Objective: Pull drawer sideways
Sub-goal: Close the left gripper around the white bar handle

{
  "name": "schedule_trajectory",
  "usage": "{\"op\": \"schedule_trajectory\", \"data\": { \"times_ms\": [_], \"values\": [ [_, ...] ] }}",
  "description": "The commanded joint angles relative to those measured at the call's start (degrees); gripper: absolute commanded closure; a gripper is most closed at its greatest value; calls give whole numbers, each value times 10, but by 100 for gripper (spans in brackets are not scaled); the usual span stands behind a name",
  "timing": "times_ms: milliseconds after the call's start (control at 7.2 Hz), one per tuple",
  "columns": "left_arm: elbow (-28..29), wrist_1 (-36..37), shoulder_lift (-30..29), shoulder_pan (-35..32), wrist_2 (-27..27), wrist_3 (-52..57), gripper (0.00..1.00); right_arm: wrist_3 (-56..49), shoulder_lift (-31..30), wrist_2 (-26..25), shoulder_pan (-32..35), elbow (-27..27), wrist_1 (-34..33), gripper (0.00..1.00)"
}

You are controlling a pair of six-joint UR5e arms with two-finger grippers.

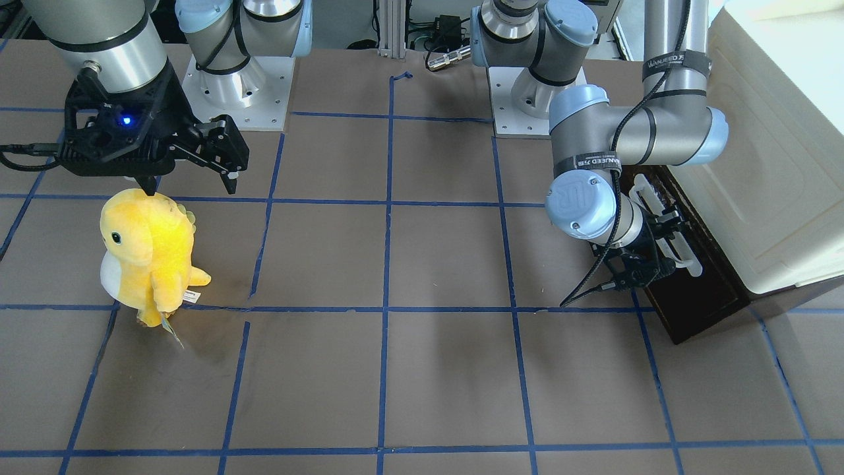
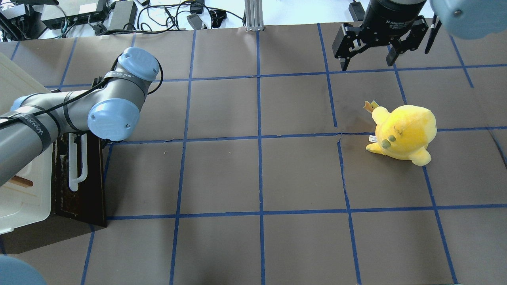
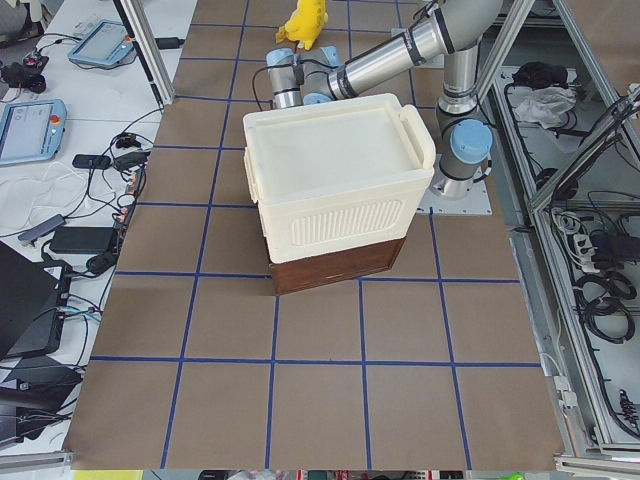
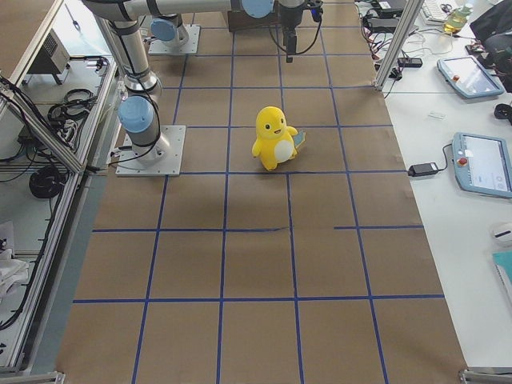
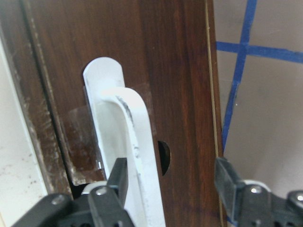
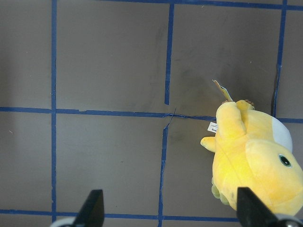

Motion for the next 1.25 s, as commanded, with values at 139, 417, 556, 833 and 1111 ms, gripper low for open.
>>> {"op": "schedule_trajectory", "data": {
  "times_ms": [139,417,556,833,1111],
  "values": [
    [0,-3,-2,0,10,0,40,0,0,0,0,0,0,0],
    [0,-3,-4,0,10,0,44,0,0,0,0,0,0,0],
    [0,-3,-4,0,10,1,47,0,0,0,0,0,0,0],
    [0,-3,-4,0,10,2,67,-1,0,0,0,0,0,0],
    [0,-3,-4,0,10,2,67,0,0,0,0,0,0,0]
  ]
}}
